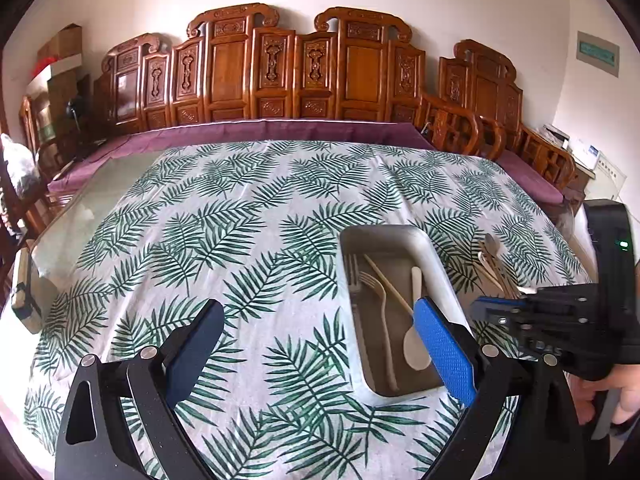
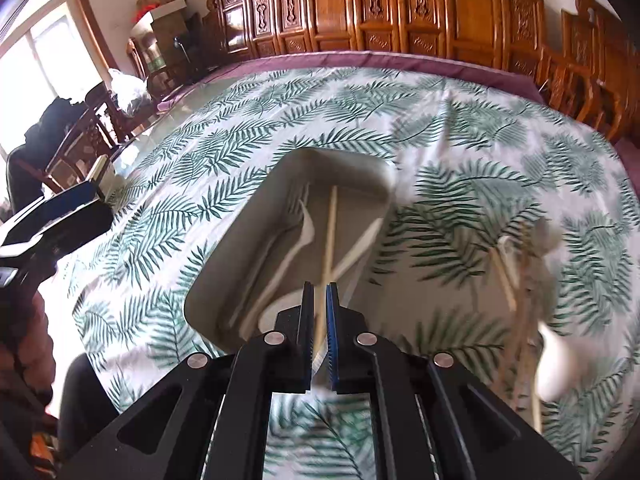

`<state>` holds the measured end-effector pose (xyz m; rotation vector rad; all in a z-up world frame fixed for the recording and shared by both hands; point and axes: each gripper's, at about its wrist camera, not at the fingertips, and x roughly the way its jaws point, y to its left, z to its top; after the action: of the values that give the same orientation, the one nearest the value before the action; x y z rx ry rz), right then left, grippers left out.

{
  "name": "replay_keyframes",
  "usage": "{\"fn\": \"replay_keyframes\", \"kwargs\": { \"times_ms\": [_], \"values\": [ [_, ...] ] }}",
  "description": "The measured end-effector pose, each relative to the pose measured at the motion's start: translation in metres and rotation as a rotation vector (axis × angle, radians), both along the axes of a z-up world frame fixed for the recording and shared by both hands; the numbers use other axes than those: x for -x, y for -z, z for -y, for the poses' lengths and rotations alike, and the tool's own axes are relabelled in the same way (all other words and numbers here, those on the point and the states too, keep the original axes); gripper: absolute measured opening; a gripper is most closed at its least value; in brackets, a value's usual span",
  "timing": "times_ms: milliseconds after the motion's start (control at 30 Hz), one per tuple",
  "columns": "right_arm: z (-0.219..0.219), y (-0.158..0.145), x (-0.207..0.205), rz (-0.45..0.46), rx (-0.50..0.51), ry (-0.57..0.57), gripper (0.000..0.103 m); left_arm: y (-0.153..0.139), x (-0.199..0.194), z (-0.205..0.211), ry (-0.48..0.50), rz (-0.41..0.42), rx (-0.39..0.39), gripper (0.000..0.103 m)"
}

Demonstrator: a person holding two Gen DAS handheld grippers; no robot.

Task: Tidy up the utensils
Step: 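Lay the wooden chopstick into the tray with the right gripper and release, then close the right gripper on chopsticks and a metal spoon, then lift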

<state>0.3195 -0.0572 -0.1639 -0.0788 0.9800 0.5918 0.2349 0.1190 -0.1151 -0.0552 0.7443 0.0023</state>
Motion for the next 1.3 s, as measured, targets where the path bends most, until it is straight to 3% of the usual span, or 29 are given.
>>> {"fn": "replay_keyframes", "kwargs": {
  "times_ms": [333, 700, 800, 1300],
  "values": [
    [0.065, -0.018, 0.034, 0.043, 0.015, 0.060, 0.008, -0.001, 0.002, 0.031, 0.066, -0.008, 0.003, 0.092],
    [0.145, -0.005, 0.048, 0.039, 0.071, 0.186, 0.008, 0.002, 0.002, 0.071, 0.144, -0.027, 0.010, 0.092],
    [0.161, -0.001, 0.045, 0.034, 0.070, 0.219, 0.014, 0.003, 0.001, 0.086, 0.170, -0.030, 0.009, 0.092],
    [0.177, 0.024, -0.001, -0.004, 0.081, 0.227, 0.016, 0.016, -0.006, 0.132, 0.246, -0.062, 0.008, 0.092]
  ]
}}
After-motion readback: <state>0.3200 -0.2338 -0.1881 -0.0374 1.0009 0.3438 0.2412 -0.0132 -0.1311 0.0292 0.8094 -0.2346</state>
